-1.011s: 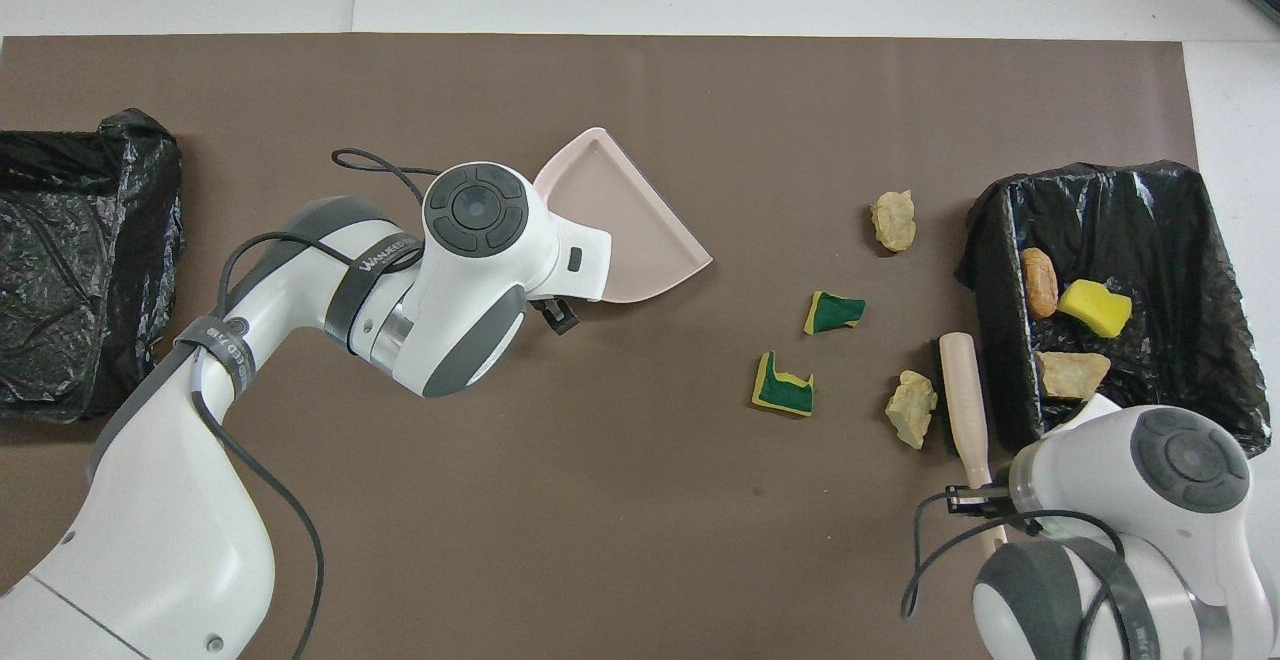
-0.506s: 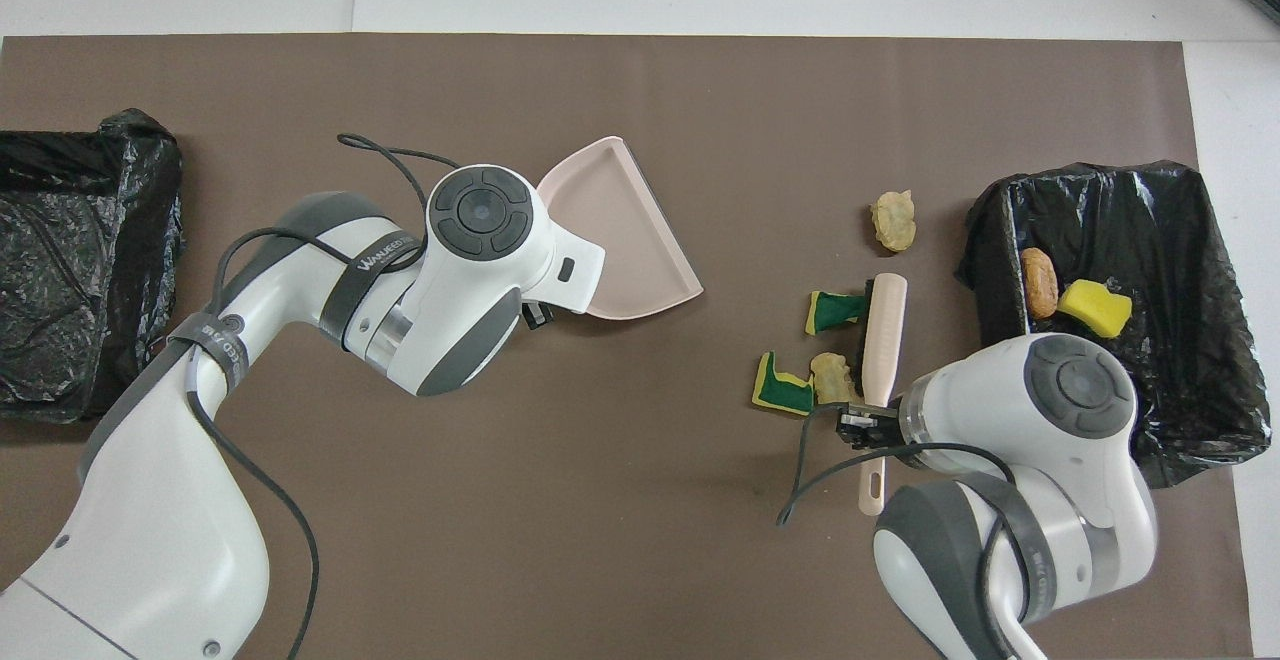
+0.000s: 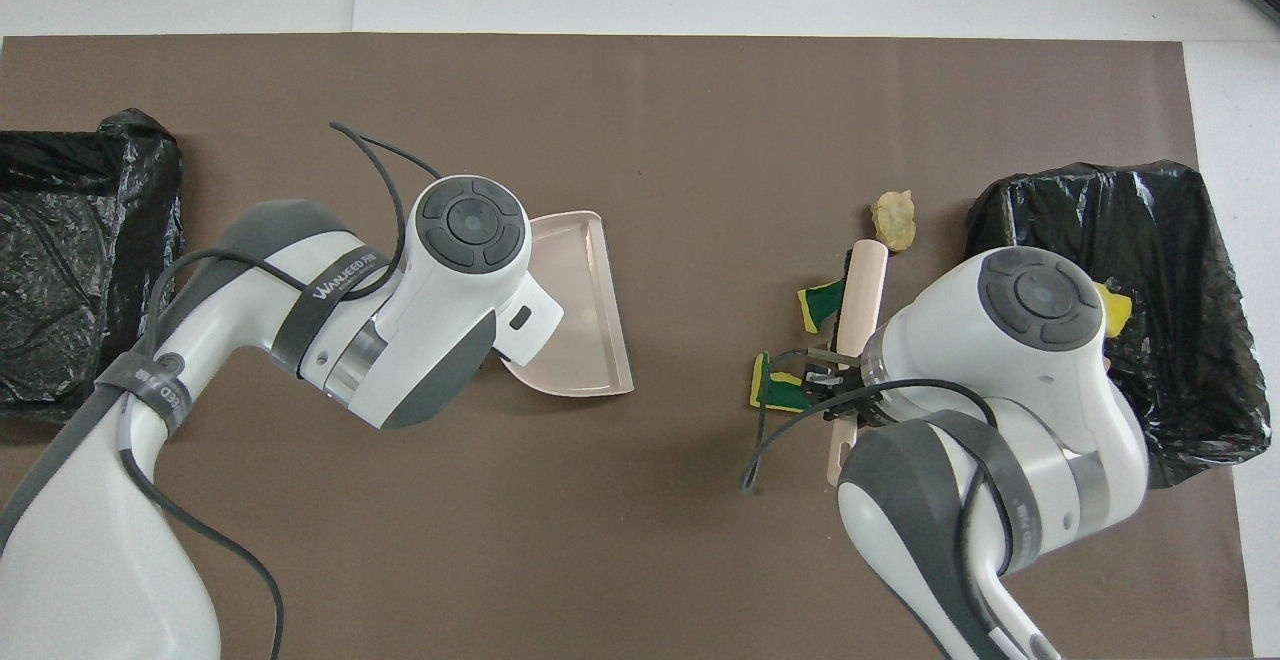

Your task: Sweep and dump trash in bin

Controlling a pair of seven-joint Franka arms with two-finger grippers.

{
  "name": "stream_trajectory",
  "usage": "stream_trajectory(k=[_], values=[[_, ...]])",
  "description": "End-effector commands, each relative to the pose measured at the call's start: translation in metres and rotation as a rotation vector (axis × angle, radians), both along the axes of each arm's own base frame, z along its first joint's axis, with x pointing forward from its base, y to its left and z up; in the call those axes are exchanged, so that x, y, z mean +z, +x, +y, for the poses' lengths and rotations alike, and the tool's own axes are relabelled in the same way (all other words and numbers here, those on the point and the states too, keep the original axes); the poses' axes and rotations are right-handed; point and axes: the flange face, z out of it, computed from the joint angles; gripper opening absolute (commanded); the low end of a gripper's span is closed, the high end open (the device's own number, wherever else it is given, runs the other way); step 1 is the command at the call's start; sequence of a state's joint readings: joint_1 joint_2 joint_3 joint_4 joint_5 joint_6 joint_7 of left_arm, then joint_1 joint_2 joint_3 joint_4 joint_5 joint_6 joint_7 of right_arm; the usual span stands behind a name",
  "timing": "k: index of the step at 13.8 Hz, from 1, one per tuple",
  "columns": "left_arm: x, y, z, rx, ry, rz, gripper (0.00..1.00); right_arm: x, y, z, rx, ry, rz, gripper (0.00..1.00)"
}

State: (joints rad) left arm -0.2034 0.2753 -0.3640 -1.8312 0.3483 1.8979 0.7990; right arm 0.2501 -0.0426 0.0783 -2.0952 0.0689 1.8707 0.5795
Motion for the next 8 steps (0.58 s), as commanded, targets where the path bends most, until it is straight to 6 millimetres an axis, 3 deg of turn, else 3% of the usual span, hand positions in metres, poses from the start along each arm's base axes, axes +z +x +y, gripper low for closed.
stream_trajectory(k=[1,3,6,8], values=[[0.001,-0.047,0.005,-0.079,0.084,-0.022,0.0,0.002,0.013,-0.012,0.137,-0.096,-0.017,0.0],[-0.003,-0.053,0.002,-0.09,0.079,-0.027,0.0,-0.001,0.024,-0.03,0.246,-0.159,-0.04,0.0],[-0.009,-0.066,-0.009,-0.092,0.057,-0.057,0.0,-0.016,0.063,-0.089,0.378,-0.171,-0.091,0.0],[-0.014,-0.075,-0.01,-0.05,0.054,-0.076,0.0,-0.029,0.087,-0.102,0.431,-0.211,-0.116,0.0]])
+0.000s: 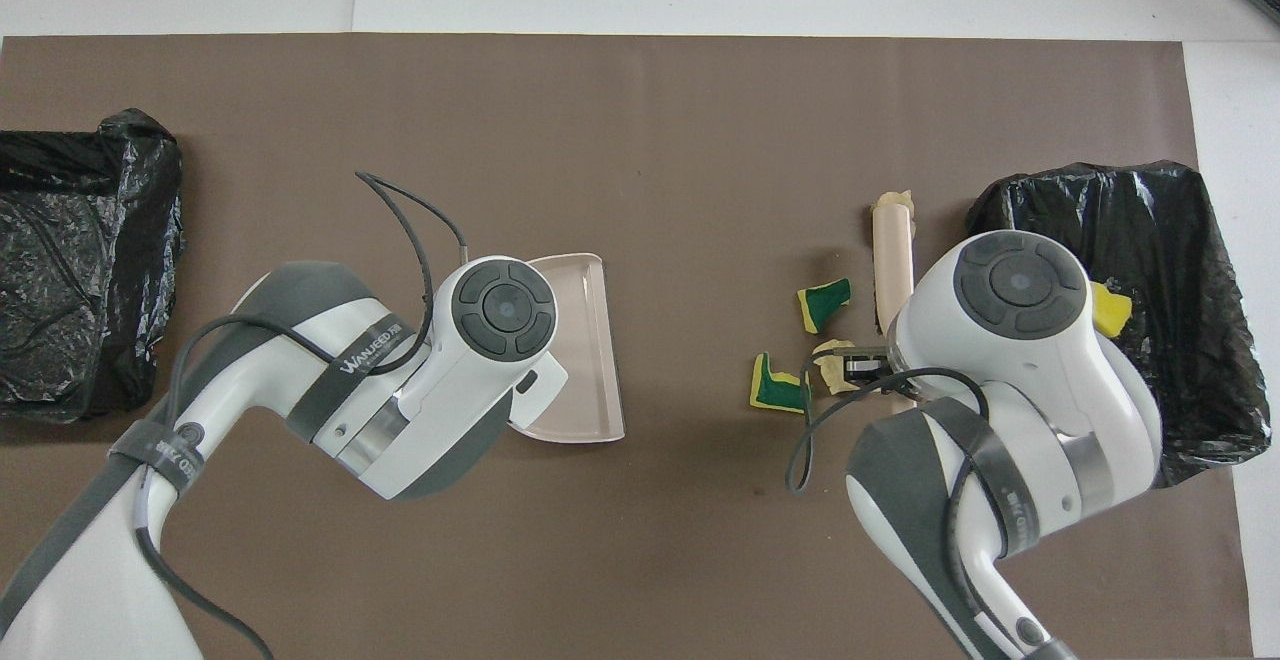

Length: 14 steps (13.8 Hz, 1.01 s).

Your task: Sweep and dump trash in bin

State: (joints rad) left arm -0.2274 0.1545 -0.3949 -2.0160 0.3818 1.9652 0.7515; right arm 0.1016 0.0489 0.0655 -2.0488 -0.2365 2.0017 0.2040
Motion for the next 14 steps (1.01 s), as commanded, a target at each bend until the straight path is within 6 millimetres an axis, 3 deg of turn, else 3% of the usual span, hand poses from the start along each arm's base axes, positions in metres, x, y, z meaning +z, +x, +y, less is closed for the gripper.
stream_trajectory(k=[1,4,6,10,12,14], values=[[-0.007,-0.02,0.0,0.041,0.001,-0.044,0.0,-0.021,0.039,-0.008,0.082,-0.052,-0.014,0.0],[-0.01,-0.023,0.001,0.065,0.002,-0.045,0.0,-0.045,0.066,-0.007,0.16,-0.107,-0.021,0.0],[-0.011,-0.026,0.002,0.082,0.007,-0.048,0.0,-0.061,0.07,-0.005,0.199,-0.138,-0.006,0.0],[-0.012,-0.042,0.004,0.121,0.024,-0.066,0.0,-0.078,0.045,0.005,0.279,0.02,0.135,0.0],[-0.012,-0.044,0.004,0.12,0.027,-0.067,0.0,-0.077,0.032,0.017,0.303,0.05,0.207,0.0],[-0.013,-0.048,0.005,0.116,0.031,-0.066,0.0,-0.074,0.012,0.042,0.278,0.1,0.27,0.0]])
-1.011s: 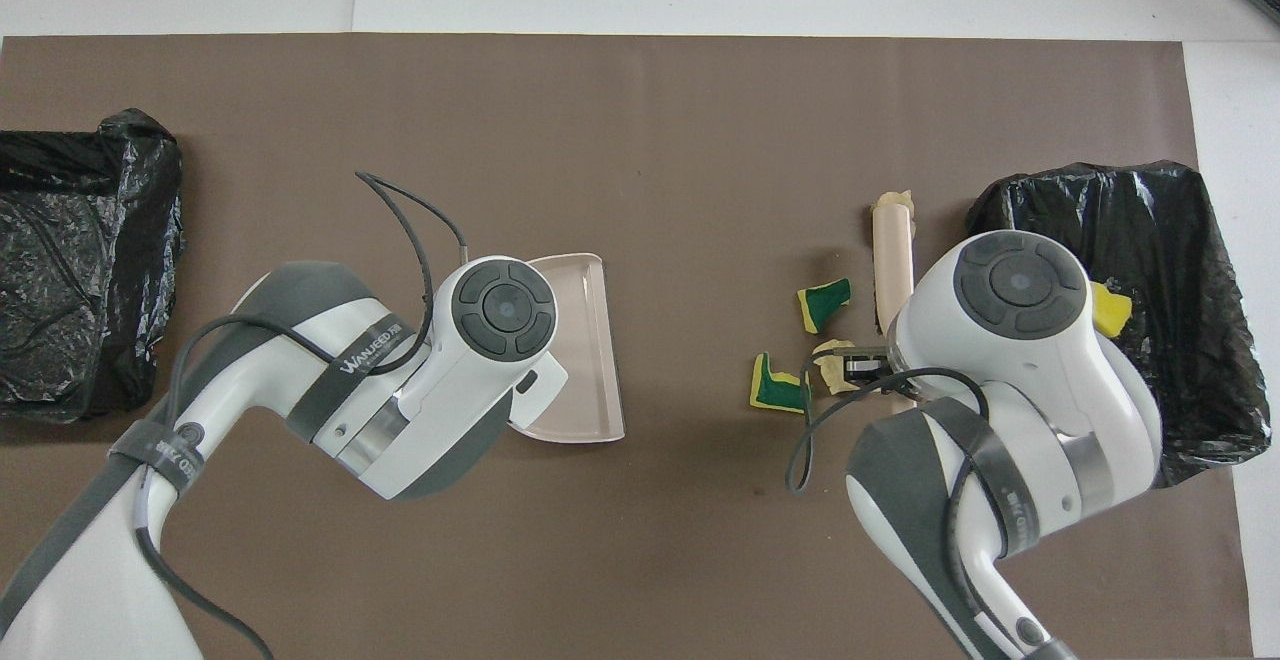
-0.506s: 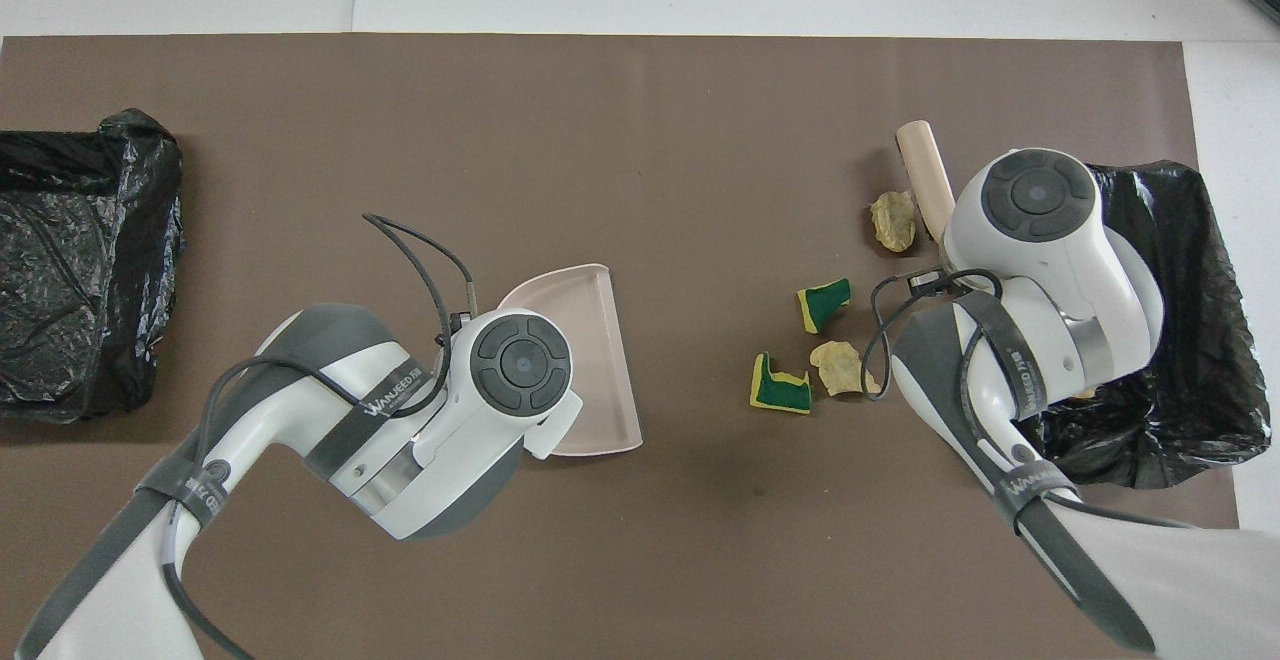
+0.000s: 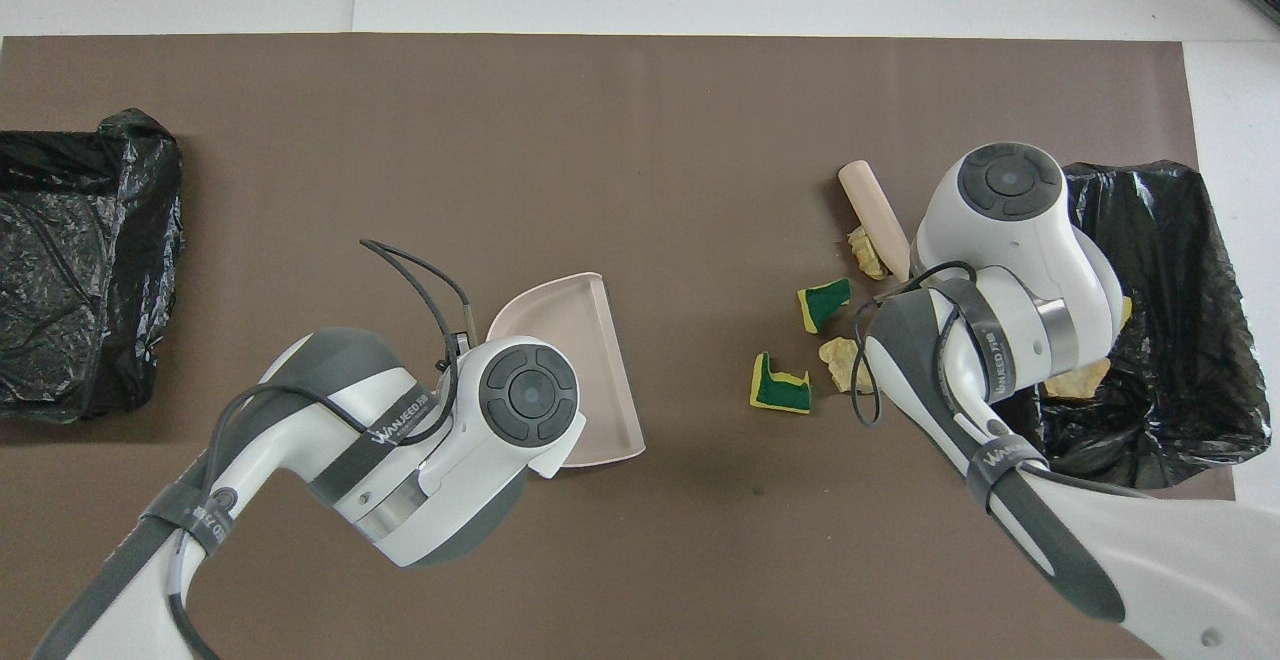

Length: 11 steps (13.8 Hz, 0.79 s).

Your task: Sweep and dump trash in bin

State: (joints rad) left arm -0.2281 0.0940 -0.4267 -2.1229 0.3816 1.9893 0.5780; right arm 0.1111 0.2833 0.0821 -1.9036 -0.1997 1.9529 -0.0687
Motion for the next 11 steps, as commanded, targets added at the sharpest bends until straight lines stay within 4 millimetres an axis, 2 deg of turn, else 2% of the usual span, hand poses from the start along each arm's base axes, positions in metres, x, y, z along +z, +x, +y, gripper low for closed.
stream_trajectory(k=[1,2,4,6,8,9,11], values=[[0.0,-0.017,0.007,-0.006,0.017,-0.019,0.0,-0.004,-0.037,0.025,-0.031,0.041,0.092,0.0],[-0.004,-0.022,0.009,-0.007,0.025,-0.015,0.0,-0.008,-0.045,0.025,-0.113,0.04,0.092,0.0],[-0.005,-0.026,0.013,-0.008,0.033,-0.013,0.0,-0.004,-0.048,0.041,-0.221,0.074,0.091,0.0],[-0.006,-0.026,0.014,-0.007,0.032,-0.014,0.0,0.023,-0.046,0.043,-0.216,0.092,0.074,0.0],[-0.006,-0.025,0.015,-0.009,0.032,-0.012,0.0,0.045,-0.05,0.026,-0.234,0.091,0.066,0.0],[-0.006,-0.025,0.015,-0.011,0.03,-0.012,0.0,0.051,-0.052,0.004,-0.266,0.087,0.08,0.0],[-0.007,-0.025,0.017,-0.009,0.032,-0.01,0.0,0.042,-0.072,-0.008,-0.289,0.074,0.103,0.0]])
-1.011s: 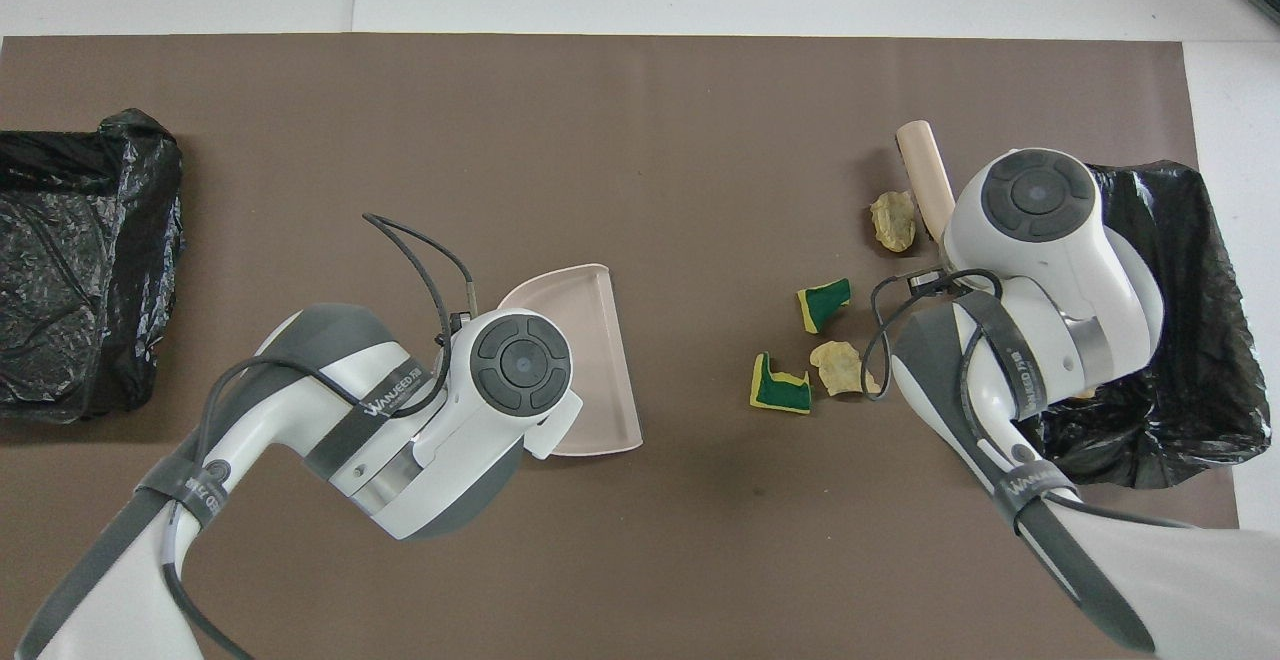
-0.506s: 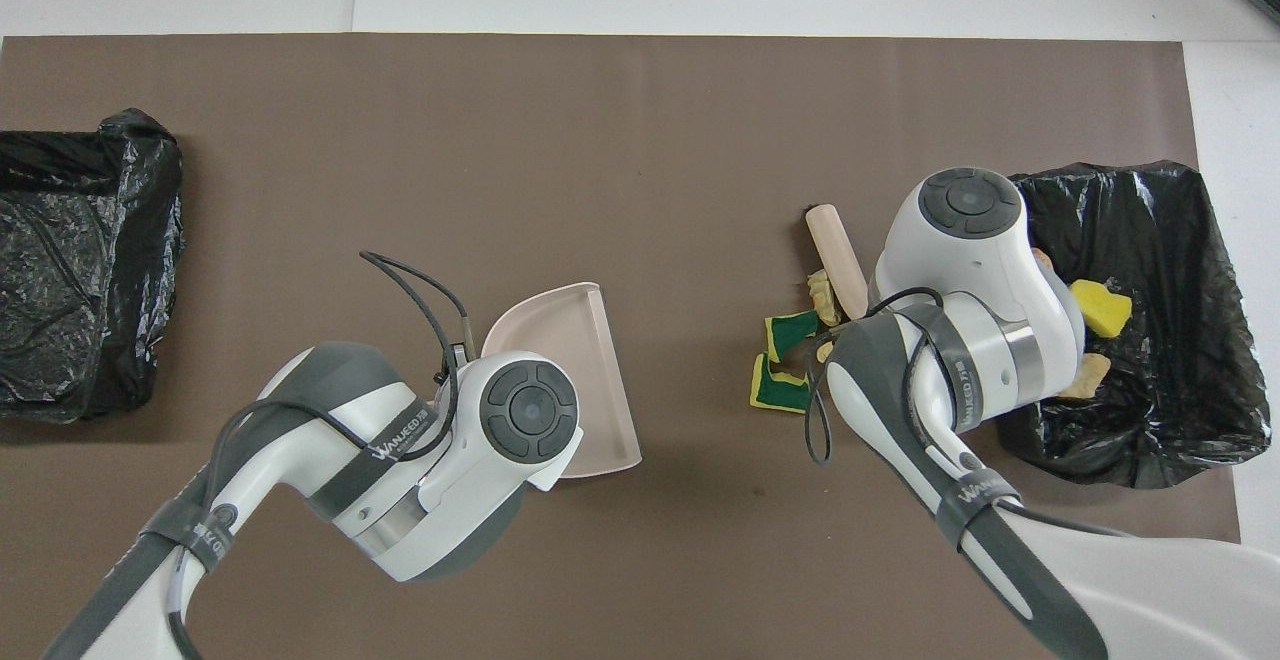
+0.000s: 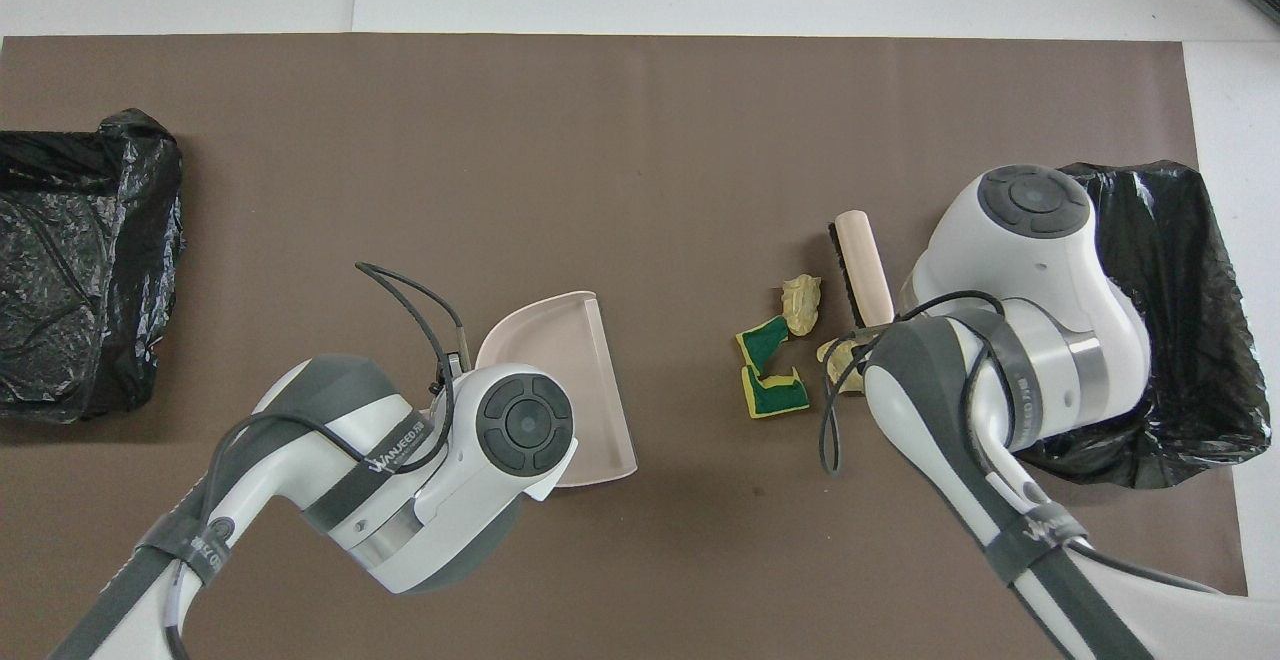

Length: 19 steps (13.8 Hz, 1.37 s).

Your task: Sweep and dump trash in bin

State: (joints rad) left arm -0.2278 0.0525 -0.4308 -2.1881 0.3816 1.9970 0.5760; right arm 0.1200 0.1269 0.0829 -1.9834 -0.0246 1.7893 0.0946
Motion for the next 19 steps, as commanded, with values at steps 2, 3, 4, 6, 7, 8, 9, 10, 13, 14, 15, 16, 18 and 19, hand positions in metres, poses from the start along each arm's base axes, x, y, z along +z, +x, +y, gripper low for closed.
stream_trajectory(k=[2,3,4,6,7,8,9,10,13,14,15,16,18,19], values=[[-0.001,-0.008,0.009,-0.002,0.006,-0.017,0.0,-0.021,-0.053,-0.021,-0.027,0.017,-0.041,0.0],[-0.001,-0.008,0.009,-0.005,0.006,-0.015,0.0,-0.03,-0.067,-0.024,-0.026,0.02,-0.069,0.0],[-0.001,-0.008,0.009,-0.007,0.007,-0.014,0.0,-0.034,-0.075,-0.025,-0.019,0.022,-0.078,0.0],[-0.002,-0.008,0.009,-0.007,0.008,-0.012,0.0,-0.039,-0.078,-0.021,-0.021,0.018,-0.071,0.0],[-0.002,-0.008,0.009,-0.007,0.008,-0.012,0.0,-0.046,-0.078,-0.016,-0.016,0.018,-0.065,0.0],[-0.001,-0.008,0.009,-0.011,0.007,-0.012,0.0,-0.051,-0.074,-0.01,-0.012,0.018,-0.06,0.0],[-0.002,-0.008,0.009,-0.019,0.006,-0.01,0.0,-0.049,-0.07,-0.003,-0.013,0.022,-0.081,0.0],[-0.002,-0.008,0.009,-0.022,0.006,-0.007,0.0,-0.046,-0.069,0.013,-0.009,0.044,-0.085,0.0],[-0.002,-0.007,0.009,-0.026,-0.001,-0.012,0.0,-0.052,-0.062,0.065,-0.017,0.083,-0.064,0.0],[-0.003,-0.006,0.009,-0.026,-0.002,-0.011,0.0,-0.056,-0.062,0.087,-0.021,0.09,-0.051,0.0],[-0.003,-0.006,0.009,-0.025,-0.002,-0.011,0.0,-0.058,-0.066,0.111,-0.022,0.111,-0.038,0.0],[-0.003,-0.006,0.009,-0.029,-0.001,-0.01,0.0,-0.063,-0.07,0.13,-0.035,0.139,-0.025,0.0],[-0.003,-0.004,0.012,-0.026,-0.001,-0.006,0.0,-0.062,-0.082,0.173,-0.047,0.207,0.002,0.0],[-0.003,-0.003,0.012,-0.026,-0.002,-0.008,0.0,-0.058,-0.087,0.187,-0.064,0.245,0.015,0.0]])
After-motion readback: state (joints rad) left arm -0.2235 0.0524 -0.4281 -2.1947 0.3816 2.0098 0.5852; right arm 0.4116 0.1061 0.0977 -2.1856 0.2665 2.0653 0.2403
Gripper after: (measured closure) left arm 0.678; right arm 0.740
